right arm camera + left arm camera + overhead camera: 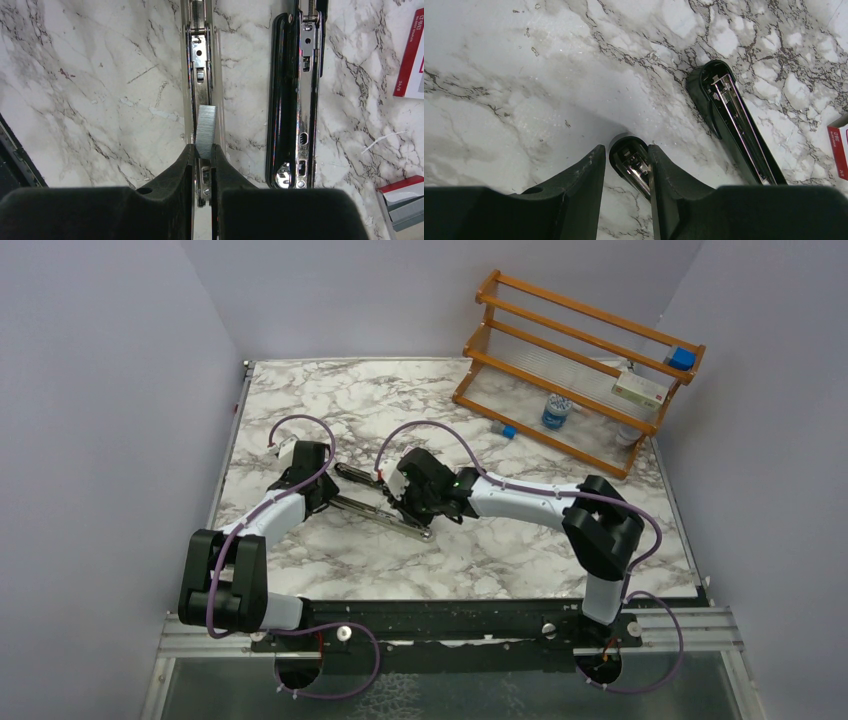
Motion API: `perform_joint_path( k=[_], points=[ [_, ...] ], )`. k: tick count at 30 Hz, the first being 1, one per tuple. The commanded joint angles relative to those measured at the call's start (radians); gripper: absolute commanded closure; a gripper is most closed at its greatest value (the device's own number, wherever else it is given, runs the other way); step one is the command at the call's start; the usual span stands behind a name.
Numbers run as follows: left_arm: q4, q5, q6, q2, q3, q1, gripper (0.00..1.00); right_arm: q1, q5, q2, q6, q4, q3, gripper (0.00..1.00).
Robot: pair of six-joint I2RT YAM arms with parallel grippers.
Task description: Load the staples into the stapler
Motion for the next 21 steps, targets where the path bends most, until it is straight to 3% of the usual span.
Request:
perform_joint_path(
  k=[1,21],
  points=[
    [-0.04,-0.014,0.02,-0.015,-0.018,0.009,0.61,0.001,-0.036,0.024,-0.019,-0.027,0.036,0.99],
    [-0.041,-0.014,0.021,-0.017,-0.018,0.009,0.61,0.0,-0.073,0.042,-0.038,-0.053,0.05,0.99]
  ],
)
